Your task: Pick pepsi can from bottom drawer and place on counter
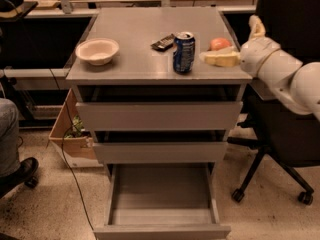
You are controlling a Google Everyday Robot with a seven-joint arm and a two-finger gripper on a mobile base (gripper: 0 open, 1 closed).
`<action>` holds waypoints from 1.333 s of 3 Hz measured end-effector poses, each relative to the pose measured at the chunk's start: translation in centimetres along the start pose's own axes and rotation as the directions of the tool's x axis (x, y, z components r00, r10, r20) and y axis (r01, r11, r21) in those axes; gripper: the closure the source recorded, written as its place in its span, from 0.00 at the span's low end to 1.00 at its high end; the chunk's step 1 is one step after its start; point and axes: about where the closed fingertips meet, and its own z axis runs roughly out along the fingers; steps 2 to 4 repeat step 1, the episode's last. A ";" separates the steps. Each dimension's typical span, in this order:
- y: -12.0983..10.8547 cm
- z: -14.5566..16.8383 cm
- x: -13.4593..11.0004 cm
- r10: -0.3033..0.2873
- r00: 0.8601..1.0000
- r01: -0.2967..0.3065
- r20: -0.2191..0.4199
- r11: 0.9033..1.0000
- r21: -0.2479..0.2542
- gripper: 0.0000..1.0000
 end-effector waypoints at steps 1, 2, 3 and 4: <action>0.9 0.2 -0.1 0.004 1.000 -0.004 0.001 1.000 -0.031 0.00; 0.9 0.2 -0.1 0.004 1.000 -0.004 0.001 1.000 -0.031 0.00; 0.9 0.2 -0.1 0.004 1.000 -0.004 0.001 1.000 -0.031 0.00; 0.9 0.2 -0.1 0.004 1.000 -0.004 0.001 1.000 -0.031 0.00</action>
Offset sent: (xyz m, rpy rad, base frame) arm 0.0000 0.0000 0.0000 0.0000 0.0000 0.0000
